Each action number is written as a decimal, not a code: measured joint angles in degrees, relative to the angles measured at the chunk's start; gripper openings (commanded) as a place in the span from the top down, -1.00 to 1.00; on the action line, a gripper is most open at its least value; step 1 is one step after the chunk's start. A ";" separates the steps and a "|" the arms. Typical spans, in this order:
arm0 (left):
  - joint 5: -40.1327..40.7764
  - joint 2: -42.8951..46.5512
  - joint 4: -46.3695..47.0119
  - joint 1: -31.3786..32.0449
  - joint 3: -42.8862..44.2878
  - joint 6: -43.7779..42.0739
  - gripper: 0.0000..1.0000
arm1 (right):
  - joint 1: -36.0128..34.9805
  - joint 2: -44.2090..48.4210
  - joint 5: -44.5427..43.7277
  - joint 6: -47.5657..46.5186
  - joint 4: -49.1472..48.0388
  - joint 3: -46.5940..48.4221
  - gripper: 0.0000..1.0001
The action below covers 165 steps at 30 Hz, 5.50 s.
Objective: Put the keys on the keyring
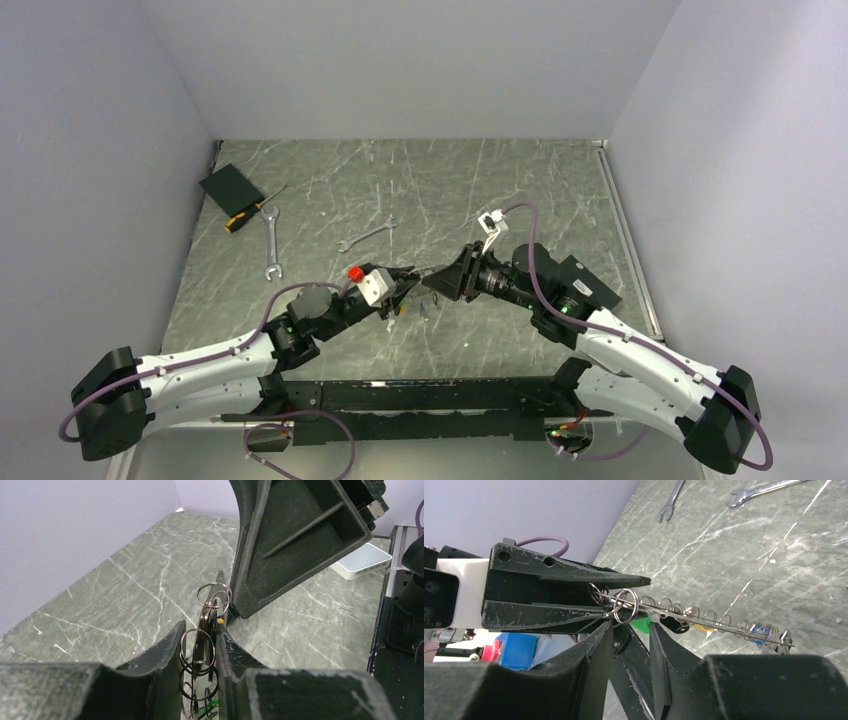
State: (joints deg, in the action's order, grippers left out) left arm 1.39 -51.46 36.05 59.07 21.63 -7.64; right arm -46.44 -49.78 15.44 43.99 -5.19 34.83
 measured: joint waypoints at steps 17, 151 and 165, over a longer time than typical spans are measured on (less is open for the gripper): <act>-0.07 0.00 1.07 -0.02 -1.33 1.03 1.00 | 0.26 -1.29 -0.61 1.29 -4.37 -0.20 0.56; -1.51 16.28 -22.71 -0.02 3.56 19.96 1.00 | 0.37 3.65 7.63 -33.73 11.67 3.78 -0.38; -0.48 13.57 -20.72 -0.02 3.63 19.76 1.00 | -9.31 4.02 8.48 -37.31 -7.37 -7.82 -0.39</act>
State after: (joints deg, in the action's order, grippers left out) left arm 0.91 -37.89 15.33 59.05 25.26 12.12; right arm -55.75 -45.76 23.92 6.68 -12.56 27.00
